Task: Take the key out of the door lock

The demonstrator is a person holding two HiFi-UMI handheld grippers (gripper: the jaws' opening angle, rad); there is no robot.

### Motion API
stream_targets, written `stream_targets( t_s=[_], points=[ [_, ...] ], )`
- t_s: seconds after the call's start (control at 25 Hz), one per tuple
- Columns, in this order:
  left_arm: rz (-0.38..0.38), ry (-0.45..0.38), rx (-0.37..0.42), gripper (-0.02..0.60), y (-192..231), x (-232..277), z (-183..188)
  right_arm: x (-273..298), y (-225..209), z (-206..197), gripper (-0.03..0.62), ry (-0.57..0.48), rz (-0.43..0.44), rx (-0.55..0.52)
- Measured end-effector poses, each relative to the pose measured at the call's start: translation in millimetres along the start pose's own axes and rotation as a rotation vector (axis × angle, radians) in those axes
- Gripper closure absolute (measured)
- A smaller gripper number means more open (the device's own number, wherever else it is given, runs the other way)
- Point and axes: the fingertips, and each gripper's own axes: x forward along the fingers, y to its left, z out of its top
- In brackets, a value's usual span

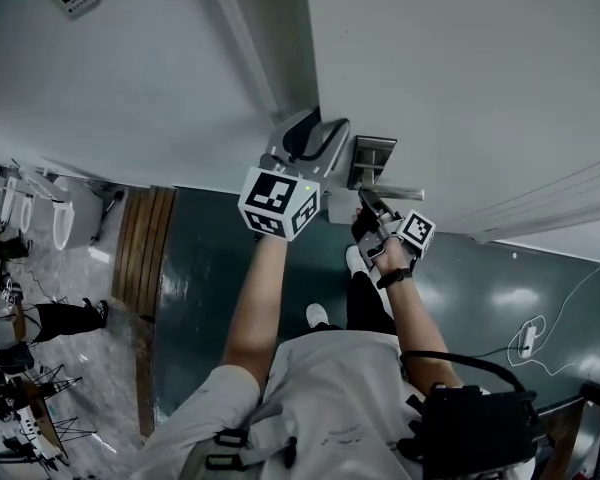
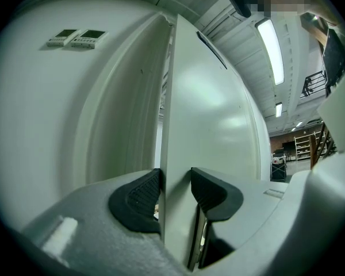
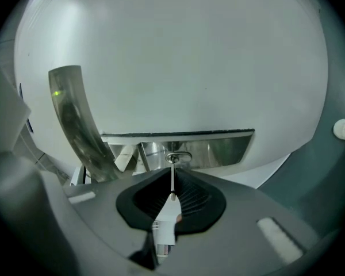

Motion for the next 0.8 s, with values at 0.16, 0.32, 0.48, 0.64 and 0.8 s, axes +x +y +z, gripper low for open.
stream_targets(
  t_s=[0.16,0.32,0.48,0.64,0.8],
  points=[
    [0.006,-0.008,0.0,0.403,-2.5,-4.2,-0.3,-3.3,0.2,-3.4,0.565,-0.01,0.01,0.03],
    [0.001,0.009,-0.002,0.405,-3.7,-4.8,-0.2,-21.2,2.9,-17.4,0.566,0.0,0.047,0.05],
    [0.01,0.024,-0.005,0.402,-0.5,-2.4,-1.1,-62.0,-11.9,-44.0,0.566,0.011,0.027,0.068],
    [0.011,0.04,-0.012,0.402,1.0,-0.4,-2.7,-95.4,13.2,-44.8,0.566,0.018,-0.005,-0.125],
    [0.041,0.041,0.014,0.416,-2.7,-16.7,-3.7,-121.7,69.8,-48.8,0.566,0.012,0.024,-0.38]
  ],
)
